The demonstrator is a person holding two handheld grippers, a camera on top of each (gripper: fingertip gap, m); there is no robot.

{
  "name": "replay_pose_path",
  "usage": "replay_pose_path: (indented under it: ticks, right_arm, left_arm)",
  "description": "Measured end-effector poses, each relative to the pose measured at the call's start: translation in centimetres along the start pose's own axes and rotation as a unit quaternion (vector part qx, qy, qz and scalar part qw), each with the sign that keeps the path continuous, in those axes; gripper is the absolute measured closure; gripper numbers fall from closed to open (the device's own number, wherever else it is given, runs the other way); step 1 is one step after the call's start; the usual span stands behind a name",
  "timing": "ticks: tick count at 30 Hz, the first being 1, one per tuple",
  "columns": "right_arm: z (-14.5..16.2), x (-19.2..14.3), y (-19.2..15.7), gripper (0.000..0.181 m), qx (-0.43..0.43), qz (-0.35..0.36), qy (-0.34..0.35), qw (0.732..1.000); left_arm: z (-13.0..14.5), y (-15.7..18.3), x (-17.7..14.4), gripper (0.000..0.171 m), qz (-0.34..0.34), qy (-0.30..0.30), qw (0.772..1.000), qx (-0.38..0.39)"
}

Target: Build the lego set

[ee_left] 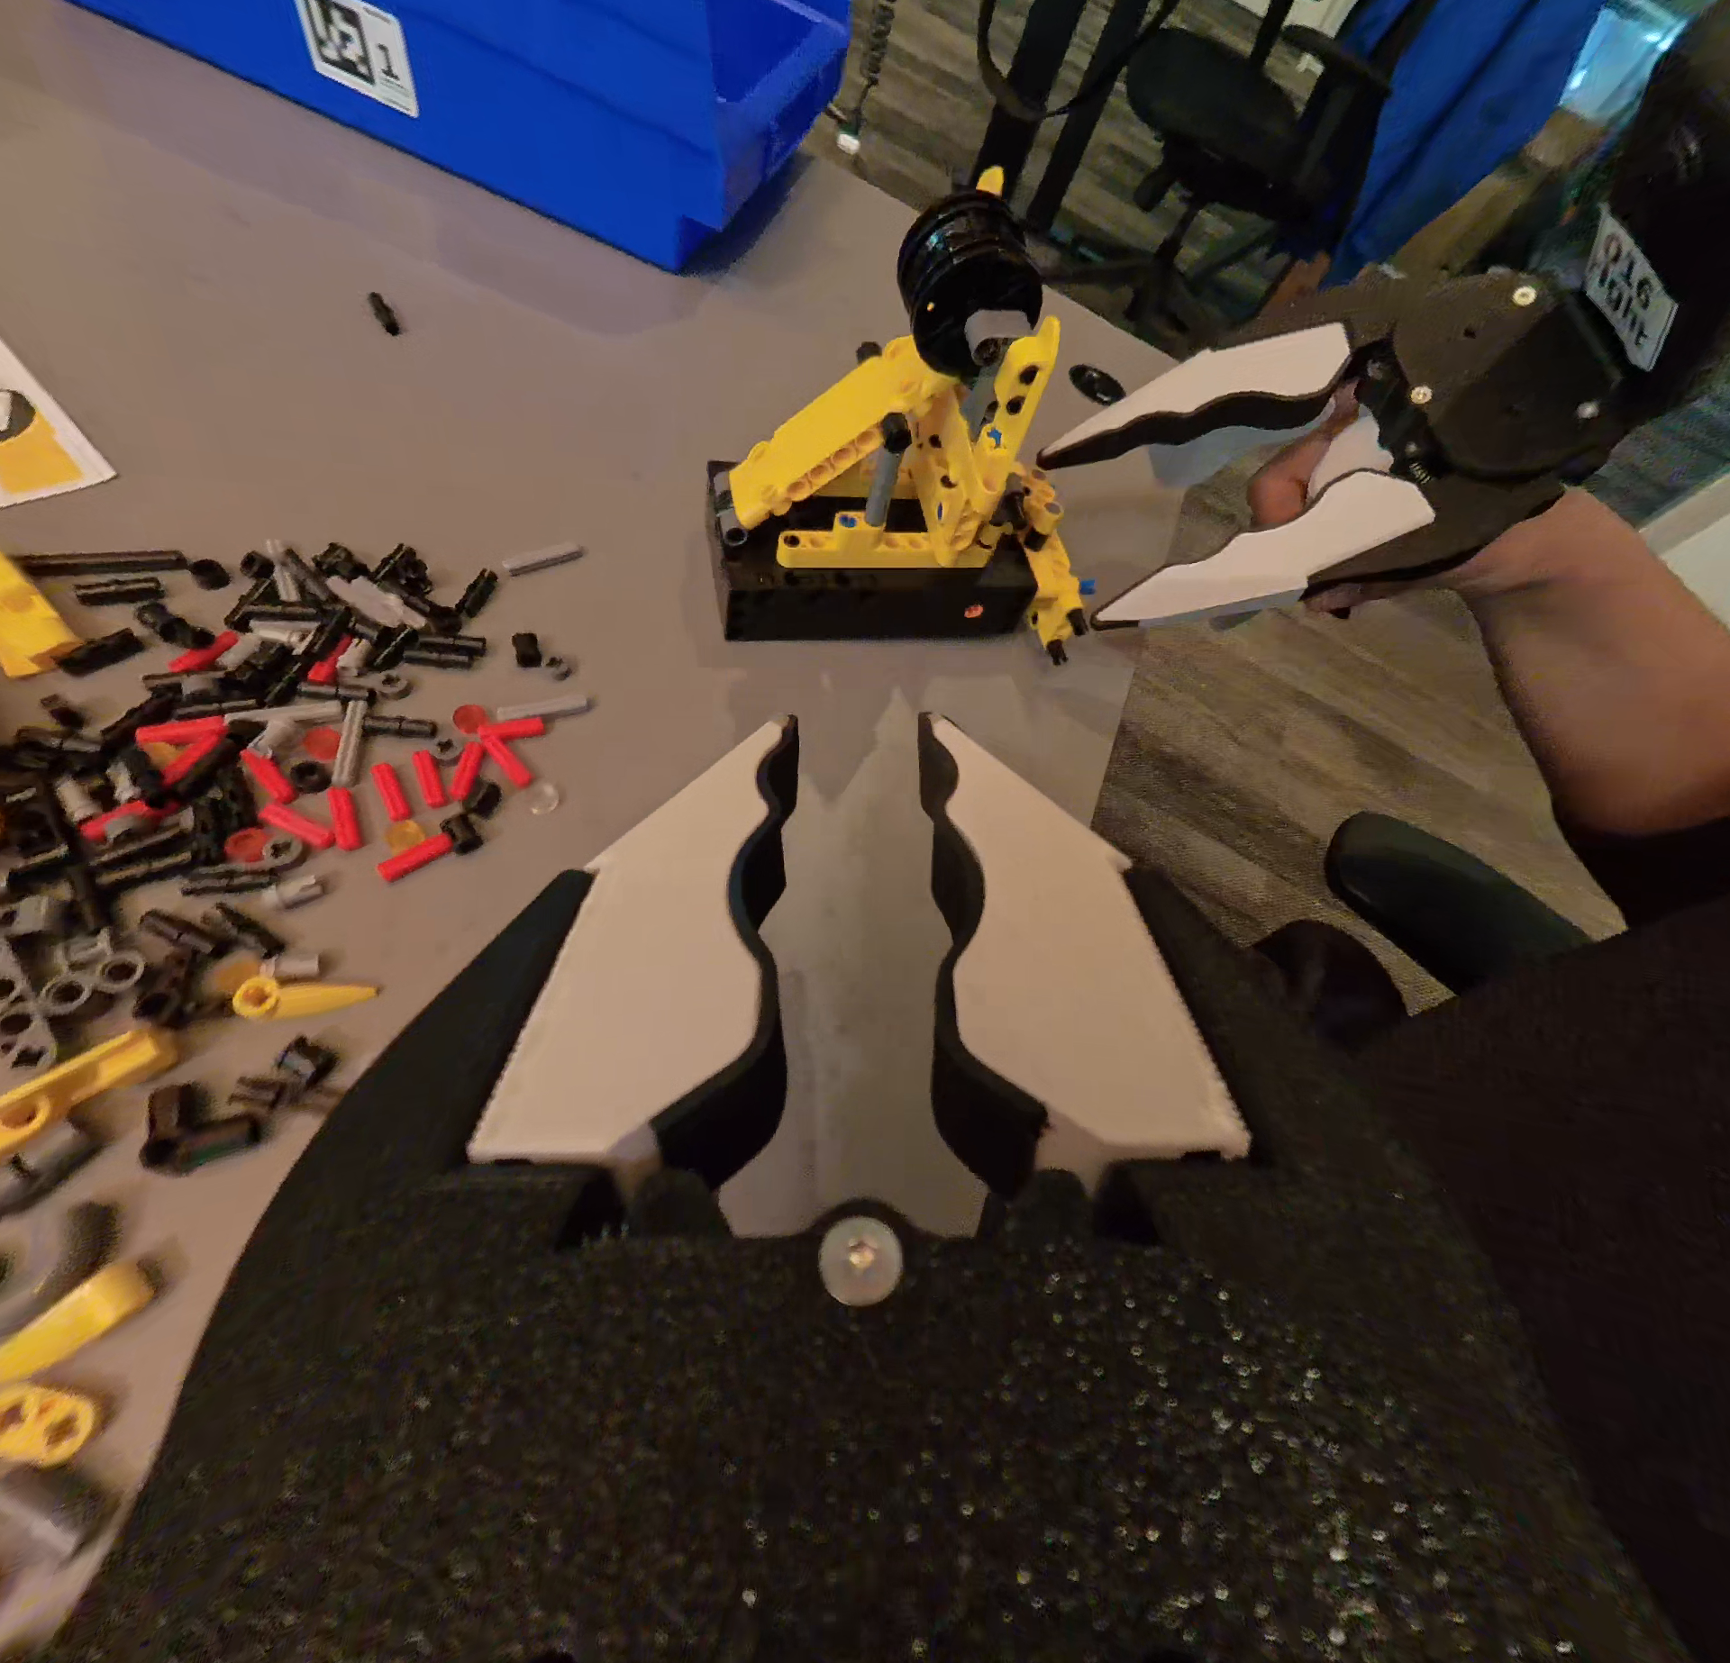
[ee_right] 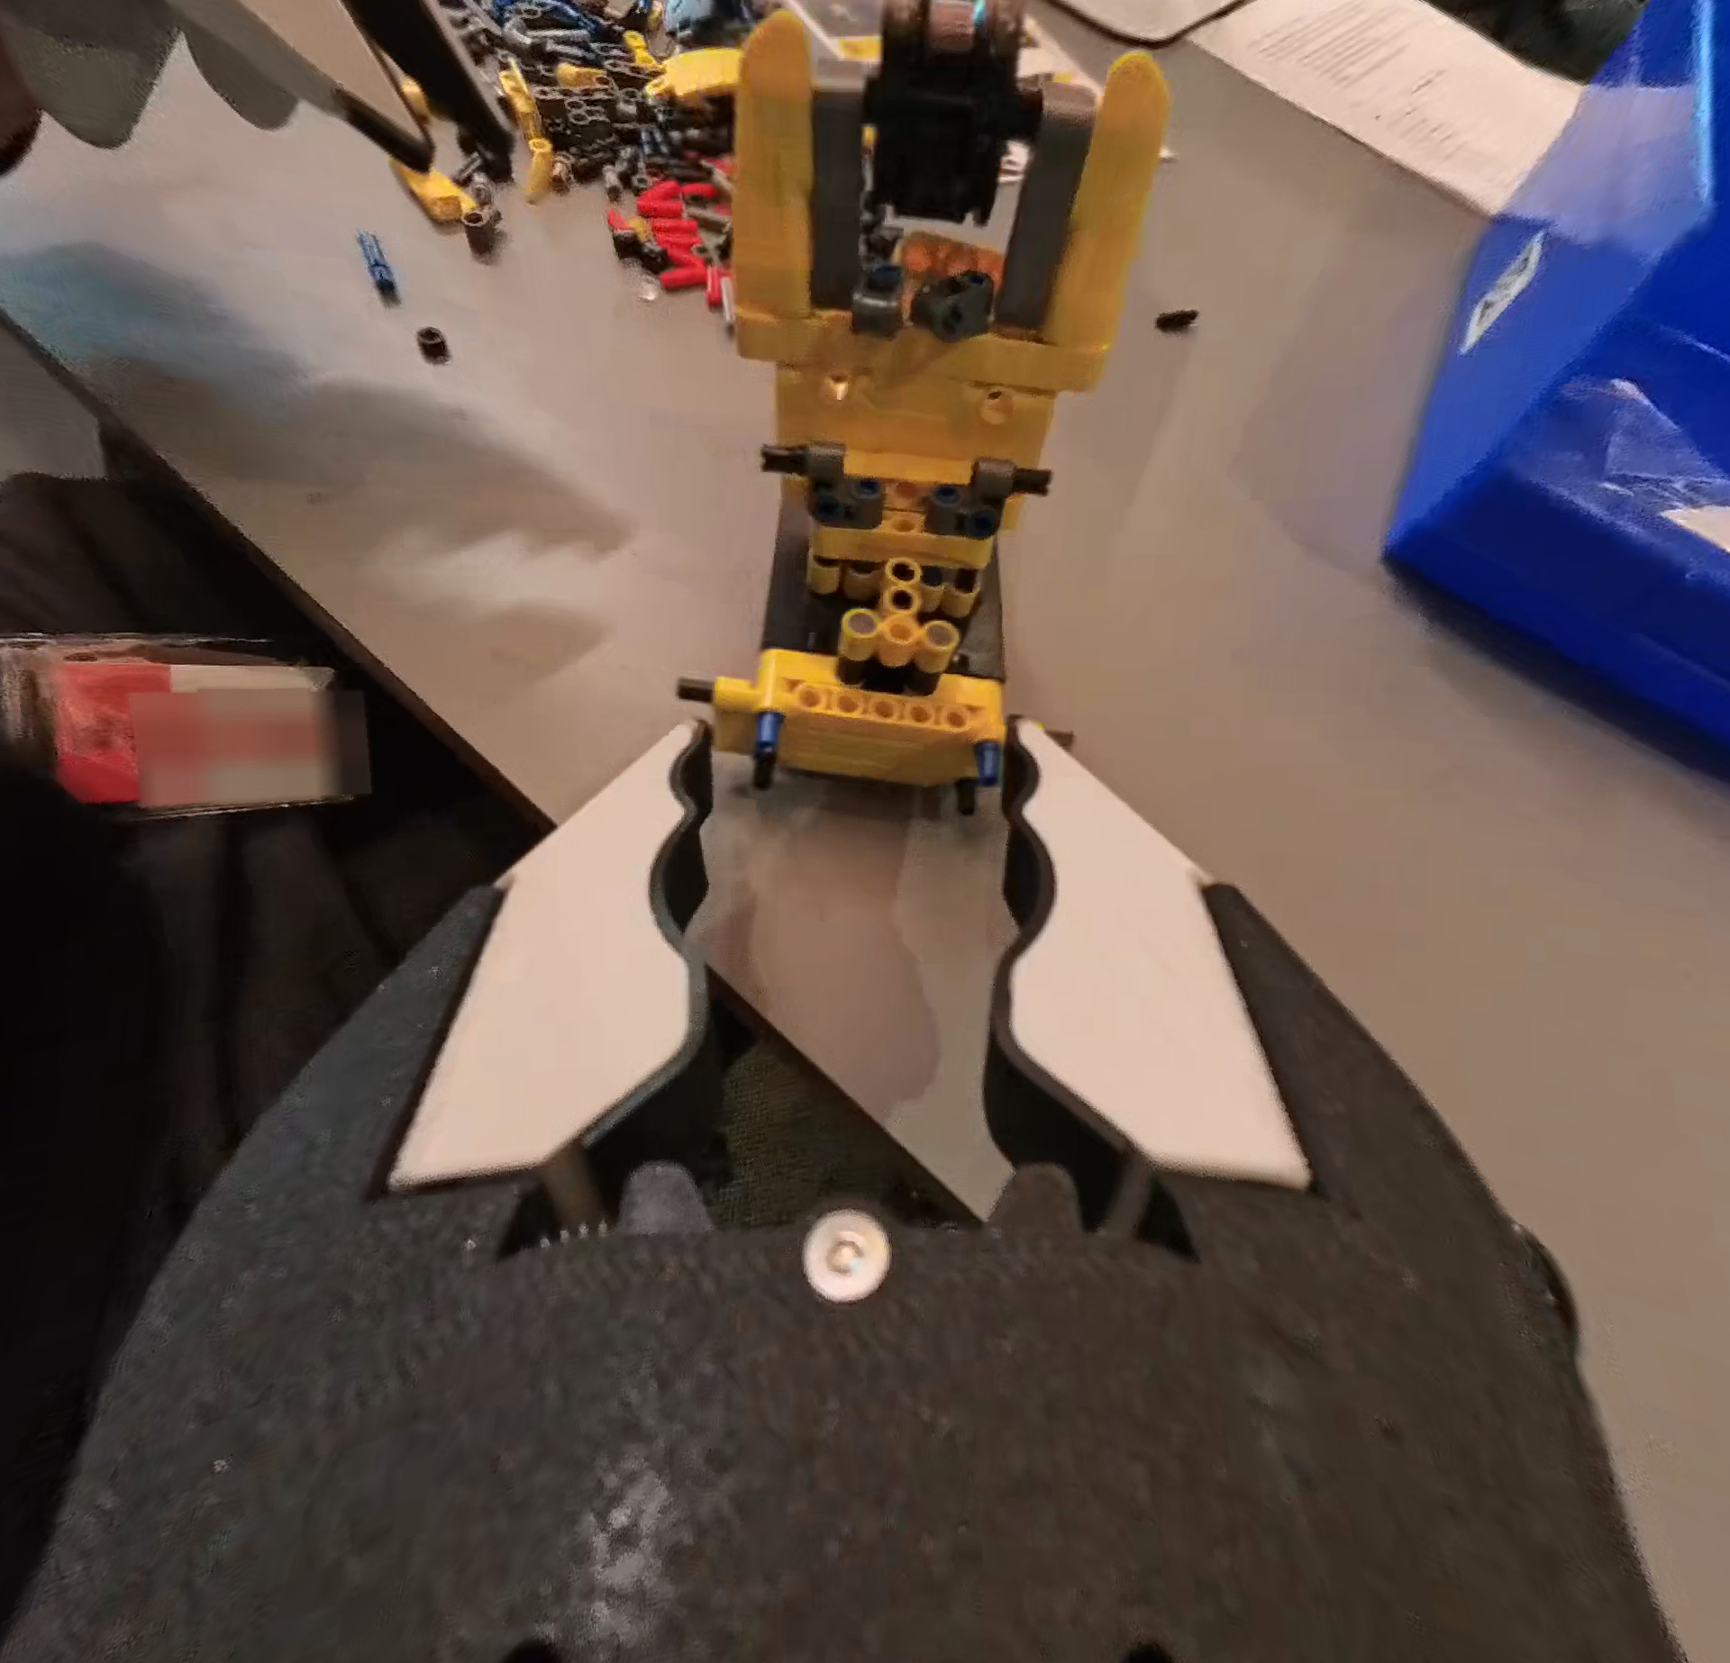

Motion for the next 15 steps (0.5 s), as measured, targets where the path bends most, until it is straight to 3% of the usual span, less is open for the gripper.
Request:
replay_pose_path:
  ticks: [6, 8, 11, 15]
  right_arm:
    - [0.2, -1.4, 0.1, 0.113, 0.115, 0.025, 0.088, 0.989]
    - [0.3, -1.2, -0.4, 0.108, 0.175, 0.018, 0.108, 0.978]
    - [0.8, 0.2, -1.0, 0.103, 0.218, 0.009, 0.08, 0.973]
    - [0.9, 1.3, -0.8, 0.105, 0.177, 0.061, 0.027, 0.982]
  left_arm:
    - [-1.3, -0.6, 3.2, 0.142, 0.025, -0.009, 0.999, 0.018]
    - [-2.3, -1.1, 4.2, 0.131, 0.024, -0.006, 0.999, 0.044]
    - [-4.0, -2.5, 5.7, 0.098, 0.038, 0.003, 0.996, 0.076]
    - [-5.4, -4.1, 7.9, 0.096, 0.074, -0.027, 0.994, 0.079]
Point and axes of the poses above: each gripper's, where its closed fingertips meet, x out along the fingers, z out of its underside, y = z × x across the jaws, the point moved 9 cm from there along -x, back along the fingers, and after that the axes turned 6 degrees about x, right-handed, at the moved point
